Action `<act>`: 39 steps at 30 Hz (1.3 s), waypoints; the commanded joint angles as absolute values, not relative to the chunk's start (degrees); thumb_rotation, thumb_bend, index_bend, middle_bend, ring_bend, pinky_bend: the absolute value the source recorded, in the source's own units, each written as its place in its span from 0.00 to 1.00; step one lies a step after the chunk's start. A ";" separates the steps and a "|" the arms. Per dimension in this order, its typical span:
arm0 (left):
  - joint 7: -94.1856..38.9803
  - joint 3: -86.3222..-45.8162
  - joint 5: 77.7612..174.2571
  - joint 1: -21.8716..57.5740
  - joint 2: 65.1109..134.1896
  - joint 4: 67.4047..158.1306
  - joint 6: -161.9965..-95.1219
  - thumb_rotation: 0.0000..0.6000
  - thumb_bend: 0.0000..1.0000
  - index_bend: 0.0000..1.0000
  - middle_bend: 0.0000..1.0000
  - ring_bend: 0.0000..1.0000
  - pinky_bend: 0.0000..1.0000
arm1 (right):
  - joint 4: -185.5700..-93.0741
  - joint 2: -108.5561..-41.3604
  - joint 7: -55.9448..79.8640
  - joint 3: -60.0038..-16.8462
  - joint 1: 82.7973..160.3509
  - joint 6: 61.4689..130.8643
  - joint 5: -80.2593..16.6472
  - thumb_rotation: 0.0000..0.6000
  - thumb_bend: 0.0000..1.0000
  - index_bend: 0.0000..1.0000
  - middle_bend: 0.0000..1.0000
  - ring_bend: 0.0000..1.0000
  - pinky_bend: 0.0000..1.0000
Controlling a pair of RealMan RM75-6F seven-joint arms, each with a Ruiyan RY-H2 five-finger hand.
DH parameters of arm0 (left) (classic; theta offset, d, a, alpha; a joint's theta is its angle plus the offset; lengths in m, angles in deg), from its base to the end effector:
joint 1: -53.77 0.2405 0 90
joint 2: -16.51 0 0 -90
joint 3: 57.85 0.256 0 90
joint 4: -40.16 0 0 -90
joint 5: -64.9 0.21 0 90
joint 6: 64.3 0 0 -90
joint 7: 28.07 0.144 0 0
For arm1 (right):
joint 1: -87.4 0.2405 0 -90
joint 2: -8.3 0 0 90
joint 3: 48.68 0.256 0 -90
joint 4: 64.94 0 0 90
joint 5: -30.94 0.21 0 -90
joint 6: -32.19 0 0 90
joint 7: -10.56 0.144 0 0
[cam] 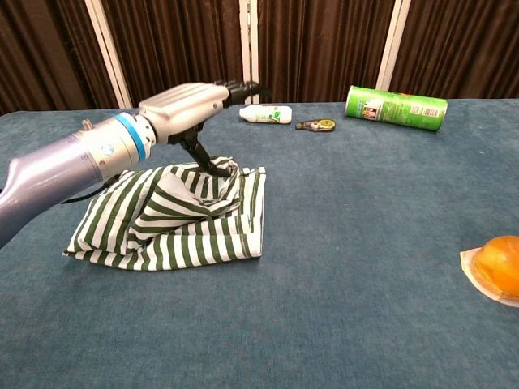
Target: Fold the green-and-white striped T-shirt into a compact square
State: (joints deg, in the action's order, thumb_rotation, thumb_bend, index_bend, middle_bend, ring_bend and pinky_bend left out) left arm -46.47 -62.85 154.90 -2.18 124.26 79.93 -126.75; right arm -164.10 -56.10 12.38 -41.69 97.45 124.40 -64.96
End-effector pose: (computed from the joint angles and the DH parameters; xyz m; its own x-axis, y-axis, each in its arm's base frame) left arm -0.1035 0.4079 -0.0596 0.4037 0.0619 0.9128 0.6900 -0.6757 -0.2594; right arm -0.2333 -0.2103 0.1679 0.2129 0.1943 0.9576 -0.9196 -0.2912 0.2636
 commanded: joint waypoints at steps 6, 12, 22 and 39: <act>-42.02 -66.99 151.79 -0.47 114.13 95.97 -129.84 1.00 0.00 0.00 0.00 0.00 0.00 | -164.43 -55.98 12.36 -41.89 97.35 124.59 -65.52 1.00 0.03 0.17 0.03 0.00 0.00; -37.65 -65.22 150.61 1.66 104.10 106.07 -126.00 1.00 0.00 0.00 0.00 0.00 0.00 | -164.71 -55.81 12.62 -41.95 97.19 124.87 -65.75 1.00 0.03 0.17 0.03 0.00 0.00; -35.14 -58.69 150.53 8.09 94.66 111.25 -123.77 1.00 0.00 0.00 0.00 0.00 0.00 | -165.17 -55.82 12.32 -42.33 97.17 124.80 -66.54 1.00 0.03 0.17 0.03 0.00 0.00; -37.65 -59.72 151.08 7.85 105.41 99.20 -121.27 1.00 0.00 0.00 0.00 0.00 0.00 | -165.23 -55.93 11.77 -42.41 97.17 124.43 -66.44 1.00 0.03 0.17 0.03 0.00 0.00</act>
